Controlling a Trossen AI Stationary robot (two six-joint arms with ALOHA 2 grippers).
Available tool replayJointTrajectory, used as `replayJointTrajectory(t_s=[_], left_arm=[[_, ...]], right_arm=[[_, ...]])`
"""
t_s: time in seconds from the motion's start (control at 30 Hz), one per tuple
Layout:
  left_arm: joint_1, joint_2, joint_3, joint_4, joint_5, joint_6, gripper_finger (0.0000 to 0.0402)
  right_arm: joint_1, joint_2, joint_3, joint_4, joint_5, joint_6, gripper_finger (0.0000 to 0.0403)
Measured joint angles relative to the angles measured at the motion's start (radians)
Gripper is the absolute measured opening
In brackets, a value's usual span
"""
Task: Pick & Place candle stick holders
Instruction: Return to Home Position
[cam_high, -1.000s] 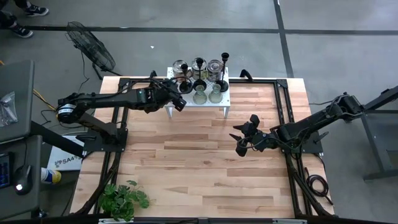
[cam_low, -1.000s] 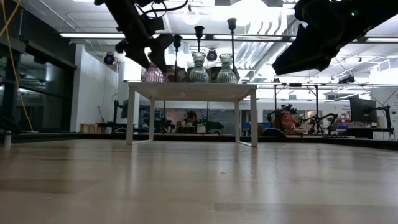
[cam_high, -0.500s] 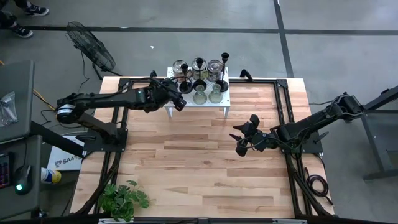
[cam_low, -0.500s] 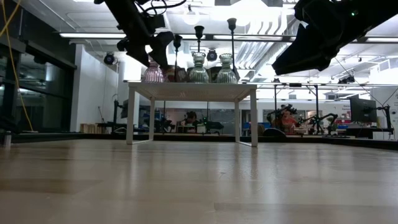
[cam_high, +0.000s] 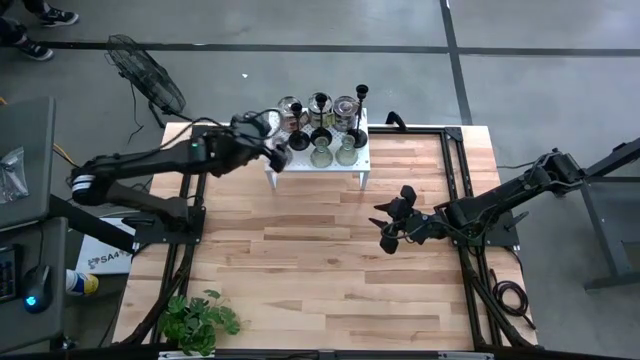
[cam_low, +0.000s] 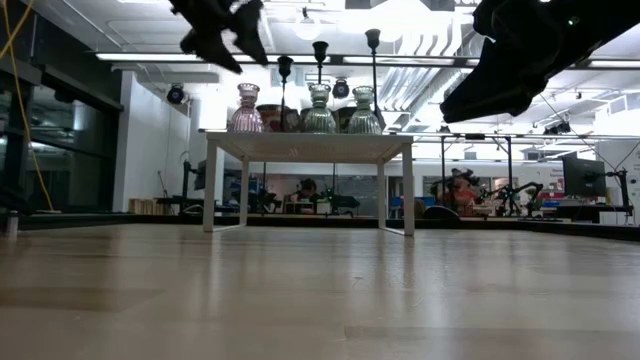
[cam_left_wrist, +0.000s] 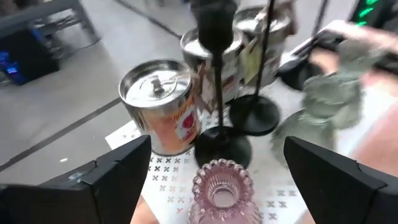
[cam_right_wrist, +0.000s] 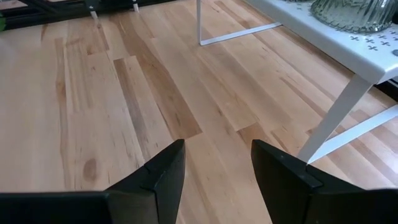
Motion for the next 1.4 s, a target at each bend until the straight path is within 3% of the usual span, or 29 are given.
replayJointTrajectory(t_s=[0.17,0.33,0.5,0.63,0.77,0.9,1.17,1.27,1.4], left_arm=[[-0.019,-0.107,-0.001,-0.034,0.101,0.030,0.0361],[-0.141,-0.220,-0.094,0.002,0.093,0.030,0.0361],[-0.329,-0.383,-0.354,0.180,0.055,-0.005,0.0361],[-0.466,-0.504,-0.571,0.392,0.050,0.004,0.0361],[-0.568,-0.584,-0.709,0.541,-0.017,0.024,0.0361],[-0.638,-0.636,-0.785,0.582,-0.107,0.020,0.0361],[-0.687,-0.682,-0.858,0.613,-0.106,0.028,0.0361],[-0.687,-0.684,-0.905,0.733,-0.063,0.072,0.0361],[-0.687,-0.684,-0.965,0.865,-0.010,0.129,0.0361]], right_arm=[[0.000,0.000,0.000,0.002,0.008,-0.048,0.0176],[-0.001,-0.002,0.001,-0.031,0.053,-0.054,0.0176],[0.008,-0.002,-0.020,-0.155,0.088,0.174,0.0176],[0.054,-0.060,-0.129,0.052,0.082,0.173,0.0176],[0.078,-0.184,-0.292,0.347,0.002,0.131,0.0176],[0.047,-0.336,-0.412,0.535,-0.157,0.096,0.0176],[-0.107,-0.548,-0.427,0.541,-0.427,-0.010,0.0176],[-0.170,-0.586,-0.426,0.530,-0.526,-0.032,0.0176],[-0.248,-0.599,-0.426,0.488,-0.571,-0.048,0.0176]])
